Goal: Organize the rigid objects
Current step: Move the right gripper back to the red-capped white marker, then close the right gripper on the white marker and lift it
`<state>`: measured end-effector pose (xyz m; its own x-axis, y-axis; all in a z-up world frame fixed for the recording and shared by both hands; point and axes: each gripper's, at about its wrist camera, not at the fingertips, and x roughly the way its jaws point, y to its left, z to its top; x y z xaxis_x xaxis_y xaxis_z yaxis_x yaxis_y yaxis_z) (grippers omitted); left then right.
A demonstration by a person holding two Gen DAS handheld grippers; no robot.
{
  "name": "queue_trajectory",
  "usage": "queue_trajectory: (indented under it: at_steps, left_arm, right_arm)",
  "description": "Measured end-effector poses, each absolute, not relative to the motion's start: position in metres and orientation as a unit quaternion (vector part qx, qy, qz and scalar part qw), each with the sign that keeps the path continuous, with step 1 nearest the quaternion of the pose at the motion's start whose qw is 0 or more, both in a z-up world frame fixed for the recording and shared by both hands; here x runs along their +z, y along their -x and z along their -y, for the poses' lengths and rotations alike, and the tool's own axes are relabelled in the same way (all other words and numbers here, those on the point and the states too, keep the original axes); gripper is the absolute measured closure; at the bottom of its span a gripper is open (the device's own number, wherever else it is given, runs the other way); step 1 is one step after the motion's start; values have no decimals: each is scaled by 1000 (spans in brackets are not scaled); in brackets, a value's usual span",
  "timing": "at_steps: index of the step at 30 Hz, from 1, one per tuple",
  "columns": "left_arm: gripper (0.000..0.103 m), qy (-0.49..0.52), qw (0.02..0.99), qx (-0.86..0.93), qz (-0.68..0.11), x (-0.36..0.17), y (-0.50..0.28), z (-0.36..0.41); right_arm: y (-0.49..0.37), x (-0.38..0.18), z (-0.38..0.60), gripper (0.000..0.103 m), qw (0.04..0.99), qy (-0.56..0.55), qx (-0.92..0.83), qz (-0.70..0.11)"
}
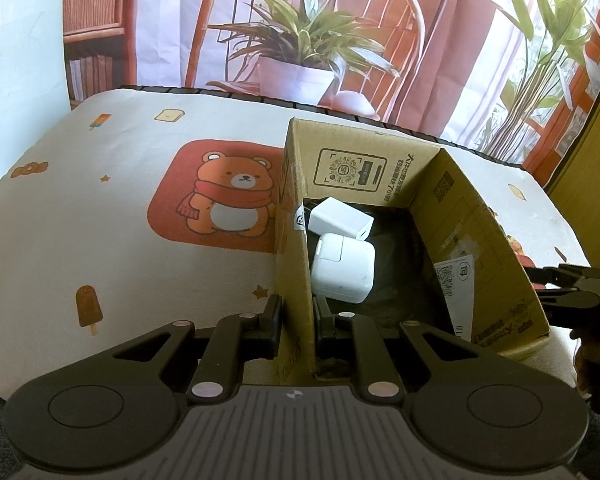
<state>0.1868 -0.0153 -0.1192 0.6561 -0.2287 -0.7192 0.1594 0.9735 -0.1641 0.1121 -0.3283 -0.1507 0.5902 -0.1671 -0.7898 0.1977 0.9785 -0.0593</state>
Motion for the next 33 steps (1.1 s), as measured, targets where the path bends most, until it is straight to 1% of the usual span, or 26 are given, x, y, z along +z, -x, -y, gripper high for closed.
queue_trajectory:
  at_steps: [3, 5, 13, 20, 22, 24, 26, 33]
  left_arm:
    - [86, 43, 909, -107, -401, -119, -187, 15]
    - [86, 43, 909, -106, -401, -119, -187, 15]
    - [86, 43, 909, -107, -401, -119, -187, 16]
    - [86, 43, 909, -107, -401, -119, -187, 16]
    - [86, 43, 909, -107, -401, -119, -187, 16]
    - [86, 43, 909, -106, -401, -119, -187, 16]
    - [86, 43, 909, -106, -401, -119, -187, 16]
    - [86, 43, 909, -106, -401, -119, -187, 16]
  right_arm:
    - [-109, -149, 326, 59, 888, -35, -99, -449]
    - [-109, -147, 322, 61, 886, -45, -91, -452]
    - [-118, -143, 306, 66, 882, -30, -68, -464]
    - [-124, -143, 292, 74, 883, -14, -55, -467]
    - [-126, -143, 288, 79, 883, -7, -53, -466]
    - [-126, -142, 284, 86, 884, 2, -52, -465]
    - [-125, -141, 280, 89, 886, 4, -48, -461]
    - [-116, -136, 285, 89, 895, -40, -55, -441]
